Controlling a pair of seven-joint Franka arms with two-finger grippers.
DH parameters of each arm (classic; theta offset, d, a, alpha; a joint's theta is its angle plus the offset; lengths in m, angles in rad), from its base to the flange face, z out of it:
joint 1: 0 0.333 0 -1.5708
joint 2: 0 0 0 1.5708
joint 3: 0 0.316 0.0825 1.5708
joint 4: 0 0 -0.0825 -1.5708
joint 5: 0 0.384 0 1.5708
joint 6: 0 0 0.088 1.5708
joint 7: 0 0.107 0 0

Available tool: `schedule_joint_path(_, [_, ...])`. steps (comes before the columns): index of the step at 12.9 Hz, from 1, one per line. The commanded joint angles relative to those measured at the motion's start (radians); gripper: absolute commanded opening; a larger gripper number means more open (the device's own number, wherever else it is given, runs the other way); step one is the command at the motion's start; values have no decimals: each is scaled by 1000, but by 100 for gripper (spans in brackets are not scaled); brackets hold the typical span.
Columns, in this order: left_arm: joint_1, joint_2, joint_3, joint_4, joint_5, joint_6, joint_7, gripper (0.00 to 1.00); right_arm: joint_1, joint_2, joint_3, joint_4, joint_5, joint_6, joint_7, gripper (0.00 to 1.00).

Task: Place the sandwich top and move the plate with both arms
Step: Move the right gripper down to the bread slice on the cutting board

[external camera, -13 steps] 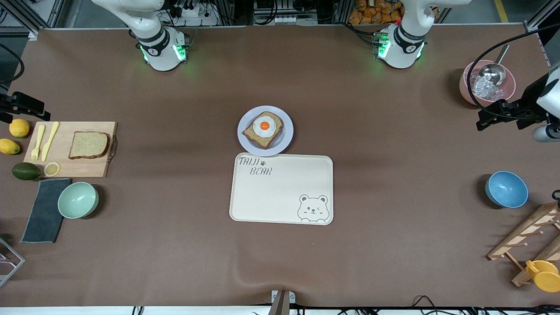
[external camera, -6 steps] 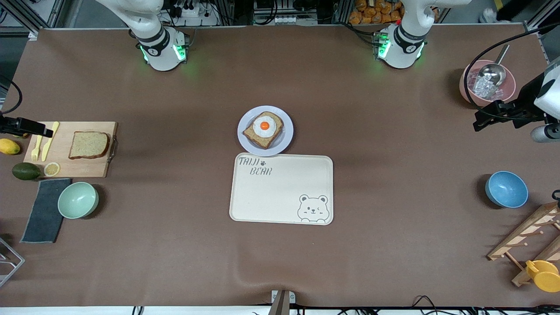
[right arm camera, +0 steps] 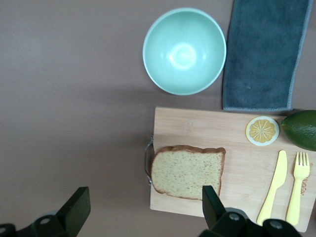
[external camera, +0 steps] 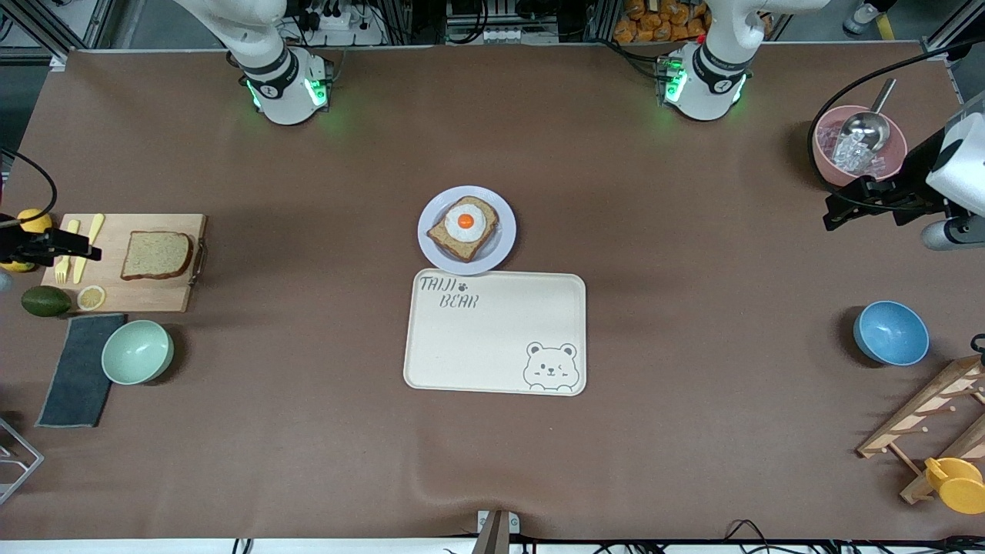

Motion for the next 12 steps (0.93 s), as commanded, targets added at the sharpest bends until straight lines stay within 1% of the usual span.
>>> schedule_joint_path(1, [1,10,0,13,-12,-2,-17,100,-48,6,16,-48,23,47,-83,100])
schedule_joint_path(4, [-2,30,0,13,-15,23,-16,100,-112,79,16,-50,46,100,-191,100])
schedule_joint_path(7, [-1,38,0,15,-14,30,-16,100,-157,156,14,-52,47,165,-277,100])
schedule_joint_path(9, [2,31,-2,16,-17,30,-14,100,-183,190,16,-62,47,163,-280,94])
schedule_joint_path(10, [4,25,0,15,-26,30,-16,100,-187,207,16,-62,47,167,-282,88])
schedule_joint_path(12, [11,24,0,10,-25,30,-2,100,-198,227,16,-62,47,171,-282,85])
